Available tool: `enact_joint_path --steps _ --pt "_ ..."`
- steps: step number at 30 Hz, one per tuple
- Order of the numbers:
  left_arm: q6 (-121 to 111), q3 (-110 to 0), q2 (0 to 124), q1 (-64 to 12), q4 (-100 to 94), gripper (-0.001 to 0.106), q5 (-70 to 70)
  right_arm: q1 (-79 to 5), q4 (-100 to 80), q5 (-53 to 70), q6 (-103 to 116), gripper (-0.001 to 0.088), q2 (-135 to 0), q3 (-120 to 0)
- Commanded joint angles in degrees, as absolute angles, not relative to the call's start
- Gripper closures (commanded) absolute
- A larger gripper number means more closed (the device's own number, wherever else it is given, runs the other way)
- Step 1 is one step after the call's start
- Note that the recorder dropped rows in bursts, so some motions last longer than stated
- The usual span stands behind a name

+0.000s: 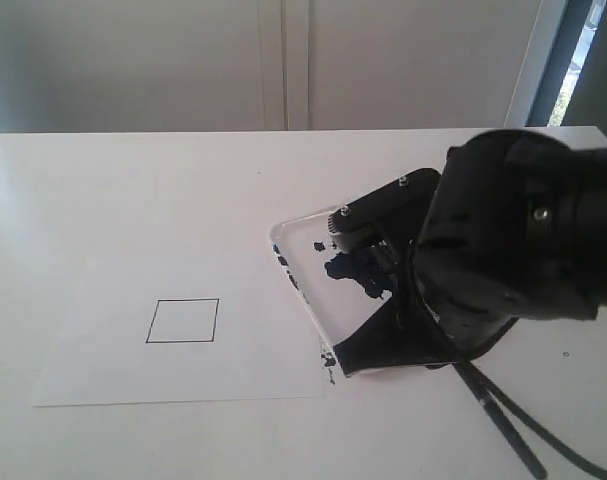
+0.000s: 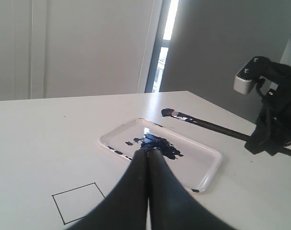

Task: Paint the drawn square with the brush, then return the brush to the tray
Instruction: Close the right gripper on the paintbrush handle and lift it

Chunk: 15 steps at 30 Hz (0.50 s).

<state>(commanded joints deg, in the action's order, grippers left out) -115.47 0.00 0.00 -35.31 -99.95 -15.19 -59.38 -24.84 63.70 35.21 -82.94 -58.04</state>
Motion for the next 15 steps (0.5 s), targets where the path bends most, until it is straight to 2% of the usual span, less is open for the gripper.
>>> enact_joint_path --steps 4,9,15 --pt "-115.5 0.0 0.0 -35.3 -99.9 0.105 -15.2 -59.4 -24.3 69.6 30.7 0.0868 -83.3 -62.0" --pt "-115.5 0.0 0.0 -35.3 -99.9 0.105 -15.2 -59.1 -24.0 70.0 26.7 0.0868 -86.2 -64.6" --pt "-115.5 0.0 0.0 -35.3 -99.9 0.105 -15.2 -54.5 -22.7 70.0 25.6 0.0868 -90.0 -64.6"
